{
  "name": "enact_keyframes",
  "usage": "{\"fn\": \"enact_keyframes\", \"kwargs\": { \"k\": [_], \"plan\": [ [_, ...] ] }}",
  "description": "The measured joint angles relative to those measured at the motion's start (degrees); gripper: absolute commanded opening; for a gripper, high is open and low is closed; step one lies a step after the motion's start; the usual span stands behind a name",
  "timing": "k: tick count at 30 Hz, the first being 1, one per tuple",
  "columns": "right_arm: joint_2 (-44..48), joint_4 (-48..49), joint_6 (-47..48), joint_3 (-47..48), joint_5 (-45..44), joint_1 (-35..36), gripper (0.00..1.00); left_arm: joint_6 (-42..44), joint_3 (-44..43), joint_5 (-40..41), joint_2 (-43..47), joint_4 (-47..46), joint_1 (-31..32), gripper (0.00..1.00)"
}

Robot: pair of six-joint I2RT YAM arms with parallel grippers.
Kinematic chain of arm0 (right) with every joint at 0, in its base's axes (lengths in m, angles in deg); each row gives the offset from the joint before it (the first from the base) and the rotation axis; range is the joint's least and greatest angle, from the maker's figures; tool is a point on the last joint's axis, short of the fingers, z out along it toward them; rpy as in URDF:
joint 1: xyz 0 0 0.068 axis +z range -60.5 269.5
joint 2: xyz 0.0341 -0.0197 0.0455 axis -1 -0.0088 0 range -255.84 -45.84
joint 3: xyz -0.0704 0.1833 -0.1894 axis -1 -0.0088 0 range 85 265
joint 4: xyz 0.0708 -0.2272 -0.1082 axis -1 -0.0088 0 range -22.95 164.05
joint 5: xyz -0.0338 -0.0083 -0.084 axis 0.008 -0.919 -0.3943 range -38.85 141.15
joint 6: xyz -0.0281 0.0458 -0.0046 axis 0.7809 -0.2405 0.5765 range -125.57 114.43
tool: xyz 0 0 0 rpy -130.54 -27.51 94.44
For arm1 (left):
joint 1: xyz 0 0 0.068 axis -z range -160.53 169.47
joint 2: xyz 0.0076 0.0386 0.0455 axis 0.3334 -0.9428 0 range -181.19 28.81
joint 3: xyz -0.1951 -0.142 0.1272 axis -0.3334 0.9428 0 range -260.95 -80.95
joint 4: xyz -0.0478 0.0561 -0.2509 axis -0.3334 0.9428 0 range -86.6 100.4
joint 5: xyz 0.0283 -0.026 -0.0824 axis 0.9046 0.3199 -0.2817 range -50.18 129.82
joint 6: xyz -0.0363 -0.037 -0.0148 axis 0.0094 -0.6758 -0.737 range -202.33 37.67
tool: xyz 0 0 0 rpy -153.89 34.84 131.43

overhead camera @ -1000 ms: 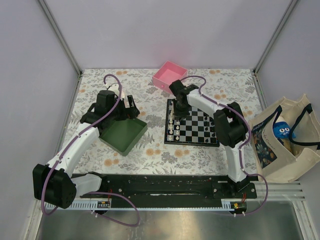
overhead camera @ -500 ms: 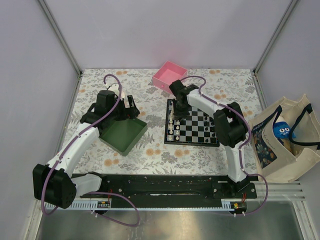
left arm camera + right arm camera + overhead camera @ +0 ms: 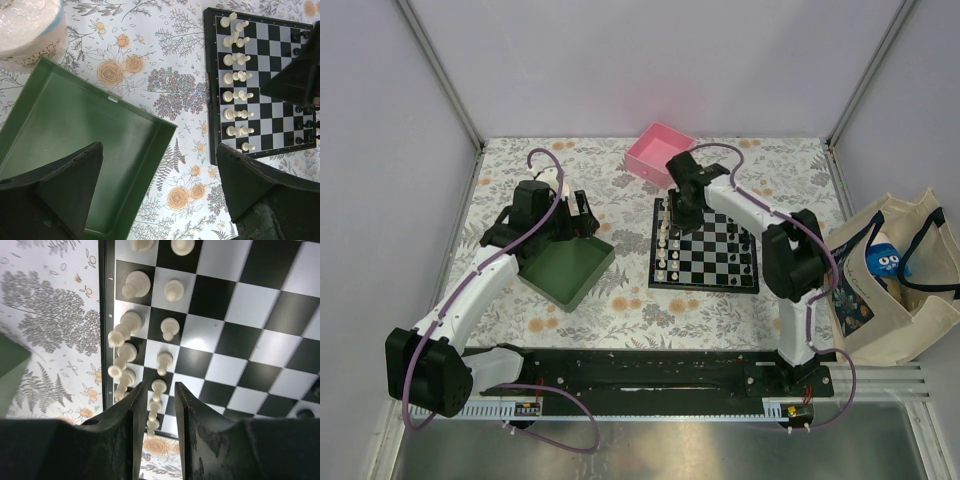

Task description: Set up the chess pieces on the board

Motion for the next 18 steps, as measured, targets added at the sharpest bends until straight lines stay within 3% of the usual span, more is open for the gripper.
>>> {"fn": "enact_keyframes", "kwargs": {
  "k": [9, 14, 18],
  "plan": [
    [16.8, 2.3, 0.0, -8.2, -0.2, -7.7, 0.43, 0.0, 0.0, 0.9, 0.0, 0.0, 0.0, 0.99],
    [21.7, 4.0, -0.1, -13.2, -0.5, -12.9, 0.44, 0.0, 0.0, 1.2, 0.0, 0.0, 0.0, 0.99],
    [23.6, 4.8, -0.3, -16.9, -0.7, -16.3, 0.52, 0.0, 0.0, 1.3, 0.0, 0.0, 0.0, 0.99]
  ]
}}
